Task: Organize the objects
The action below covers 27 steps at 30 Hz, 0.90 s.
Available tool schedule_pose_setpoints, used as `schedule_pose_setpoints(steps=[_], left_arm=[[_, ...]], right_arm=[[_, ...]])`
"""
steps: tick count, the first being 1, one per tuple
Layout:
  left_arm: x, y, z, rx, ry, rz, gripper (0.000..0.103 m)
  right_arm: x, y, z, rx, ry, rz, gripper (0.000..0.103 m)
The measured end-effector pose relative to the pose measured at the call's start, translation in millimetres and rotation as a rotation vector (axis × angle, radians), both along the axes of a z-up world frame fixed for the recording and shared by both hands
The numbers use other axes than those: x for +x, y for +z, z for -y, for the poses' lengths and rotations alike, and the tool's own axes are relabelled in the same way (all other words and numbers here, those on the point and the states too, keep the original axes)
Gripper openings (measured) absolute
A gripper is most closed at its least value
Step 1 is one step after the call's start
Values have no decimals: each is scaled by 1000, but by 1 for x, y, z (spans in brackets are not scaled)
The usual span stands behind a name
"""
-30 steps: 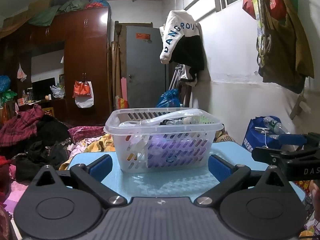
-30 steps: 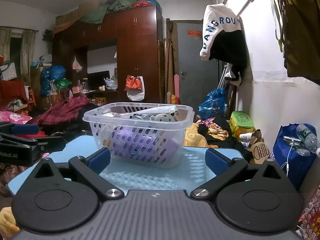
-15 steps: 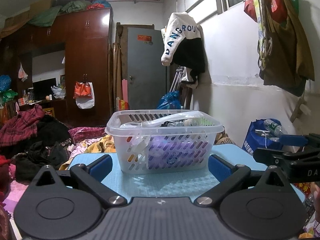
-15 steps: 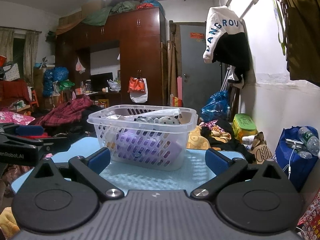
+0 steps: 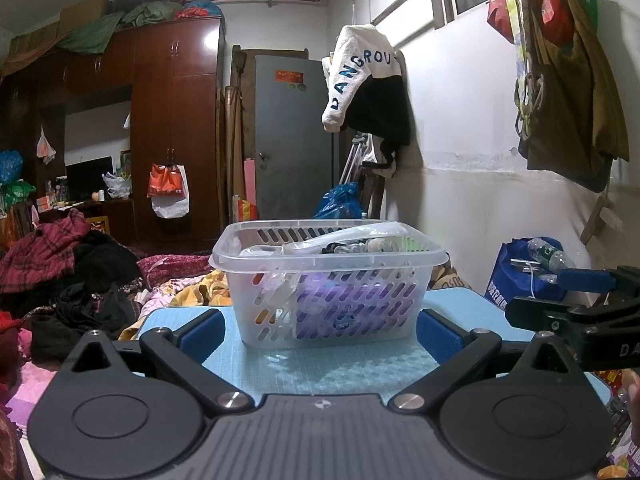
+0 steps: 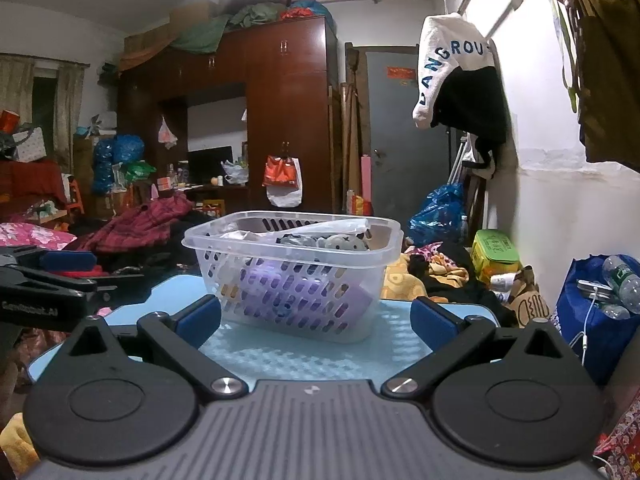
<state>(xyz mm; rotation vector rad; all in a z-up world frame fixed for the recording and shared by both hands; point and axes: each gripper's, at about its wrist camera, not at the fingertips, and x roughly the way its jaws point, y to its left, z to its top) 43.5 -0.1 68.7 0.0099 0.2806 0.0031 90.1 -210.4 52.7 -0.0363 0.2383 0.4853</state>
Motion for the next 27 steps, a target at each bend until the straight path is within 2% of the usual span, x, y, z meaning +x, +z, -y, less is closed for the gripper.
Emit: schedule_pose_setpoints(steps=[27], left_arm=[[-1,1,4,5,-6,0,102]], right_arm=[[-1,1,0,3,13,1,103]])
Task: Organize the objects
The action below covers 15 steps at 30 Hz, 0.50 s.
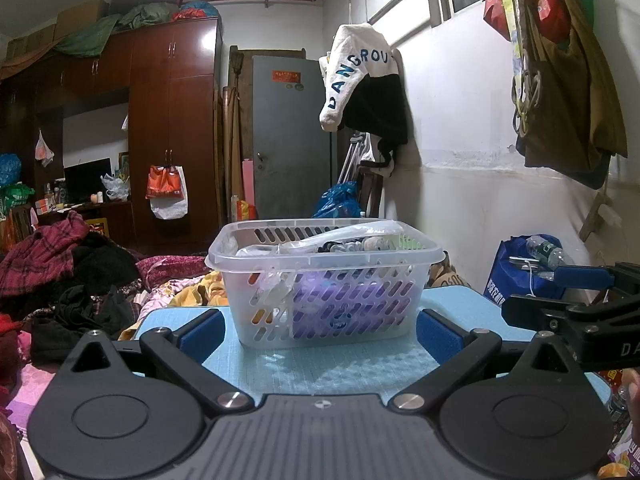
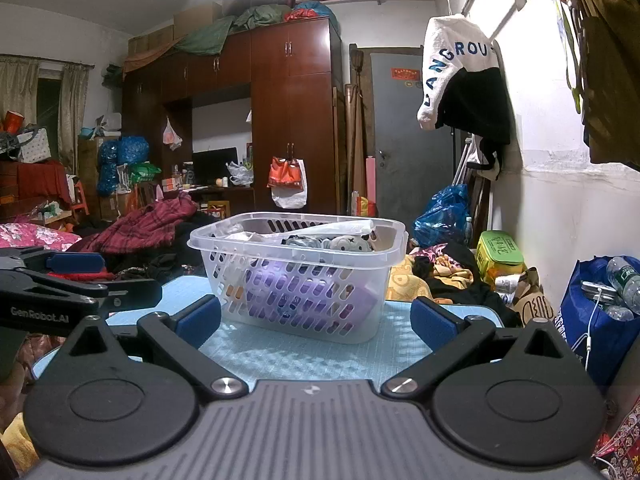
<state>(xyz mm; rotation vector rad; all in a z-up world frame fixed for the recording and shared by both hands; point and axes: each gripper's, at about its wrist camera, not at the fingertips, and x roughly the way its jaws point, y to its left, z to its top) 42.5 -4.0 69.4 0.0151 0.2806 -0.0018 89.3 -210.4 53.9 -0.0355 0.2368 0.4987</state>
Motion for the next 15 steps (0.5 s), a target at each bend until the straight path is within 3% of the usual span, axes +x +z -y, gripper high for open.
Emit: schedule_pose_setpoints(steps=[15], left_arm=[[1,-2,0,2,-1,5,102]], right_arm=[[0,0,0,-1,3,-1,103]])
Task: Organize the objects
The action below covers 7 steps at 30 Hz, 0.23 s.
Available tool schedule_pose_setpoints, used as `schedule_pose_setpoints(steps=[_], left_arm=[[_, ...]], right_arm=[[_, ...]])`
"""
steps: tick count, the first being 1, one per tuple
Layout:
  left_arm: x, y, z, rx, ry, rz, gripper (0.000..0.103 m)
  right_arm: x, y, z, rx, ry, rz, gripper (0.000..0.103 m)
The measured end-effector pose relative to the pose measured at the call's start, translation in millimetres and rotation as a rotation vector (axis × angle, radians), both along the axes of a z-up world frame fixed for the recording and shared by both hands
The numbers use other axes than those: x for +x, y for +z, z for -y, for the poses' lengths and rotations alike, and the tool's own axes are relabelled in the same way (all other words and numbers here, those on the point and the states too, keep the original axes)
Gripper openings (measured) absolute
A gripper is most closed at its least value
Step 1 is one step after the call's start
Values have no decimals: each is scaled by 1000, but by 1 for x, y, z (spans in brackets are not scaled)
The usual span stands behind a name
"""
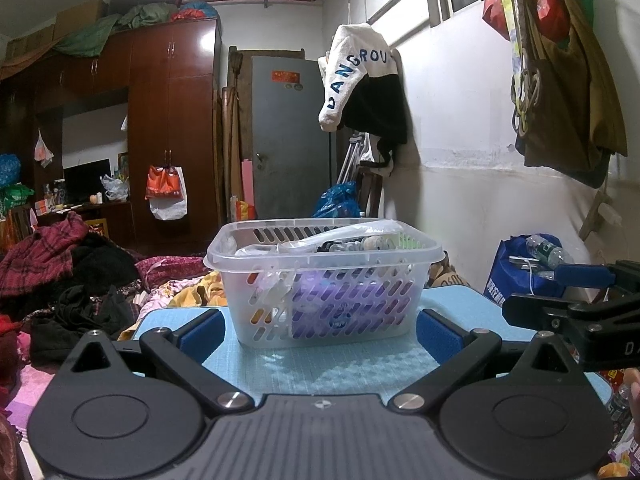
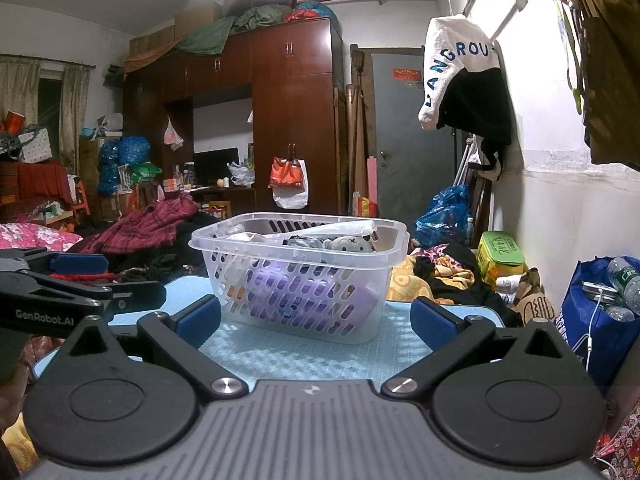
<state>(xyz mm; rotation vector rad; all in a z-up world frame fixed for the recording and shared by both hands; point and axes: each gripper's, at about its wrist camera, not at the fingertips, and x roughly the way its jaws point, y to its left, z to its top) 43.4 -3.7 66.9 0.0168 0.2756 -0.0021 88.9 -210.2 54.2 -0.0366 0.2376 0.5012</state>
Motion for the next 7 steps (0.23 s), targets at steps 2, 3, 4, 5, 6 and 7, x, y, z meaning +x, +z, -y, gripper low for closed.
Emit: schedule_pose_setpoints(steps=[2,3,4,5,6,7], left_arm=[[1,-2,-2,-2,2,0,102],[1,-2,-2,-3,3,1,102],[1,-2,-3,-4,5,3,102],[1,-2,-3,-1,11,10,102],[1,-2,-3,5,19,15,102],[1,-2,-4,8,27,20,102]], right_arm=[[0,0,0,0,0,0,103],[0,0,0,0,-1,0,103],[0,0,0,0,-1,0,103],[0,0,0,1,-1,-1,103],[0,0,0,1,-1,0,103],[0,0,0,1,-1,0,103]])
